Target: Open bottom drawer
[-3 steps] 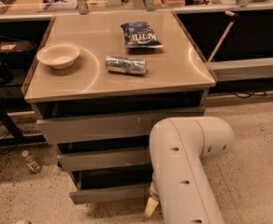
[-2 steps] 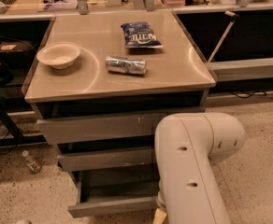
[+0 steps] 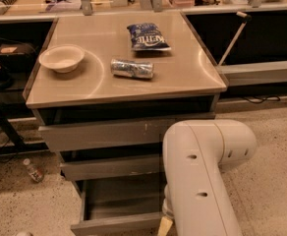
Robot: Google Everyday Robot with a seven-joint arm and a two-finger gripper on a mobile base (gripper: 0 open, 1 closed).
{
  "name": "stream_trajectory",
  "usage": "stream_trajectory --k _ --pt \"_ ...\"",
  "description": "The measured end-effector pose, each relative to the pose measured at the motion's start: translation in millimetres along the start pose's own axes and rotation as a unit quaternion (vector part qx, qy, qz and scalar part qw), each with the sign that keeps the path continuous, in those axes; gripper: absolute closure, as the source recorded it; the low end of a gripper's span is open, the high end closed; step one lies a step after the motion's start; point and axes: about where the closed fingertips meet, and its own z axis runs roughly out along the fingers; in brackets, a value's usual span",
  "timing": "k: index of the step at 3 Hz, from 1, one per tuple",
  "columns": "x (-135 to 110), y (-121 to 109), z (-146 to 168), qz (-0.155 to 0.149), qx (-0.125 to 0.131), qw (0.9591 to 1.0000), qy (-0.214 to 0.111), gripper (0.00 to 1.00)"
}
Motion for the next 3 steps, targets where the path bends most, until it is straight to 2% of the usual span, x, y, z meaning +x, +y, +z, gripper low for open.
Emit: stream_trajectory --k 1,2,3 --pt "-11.4 -2.3 21.0 -0.013 -0.014 0.9998 0.011 0.00" --pt "7.4 15.9 51.0 -0.024 -0.051 0.9975 0.043 0.00" --pt "10.4 18.7 50.6 -0.024 -0.056 0.9971 0.046 0.00"
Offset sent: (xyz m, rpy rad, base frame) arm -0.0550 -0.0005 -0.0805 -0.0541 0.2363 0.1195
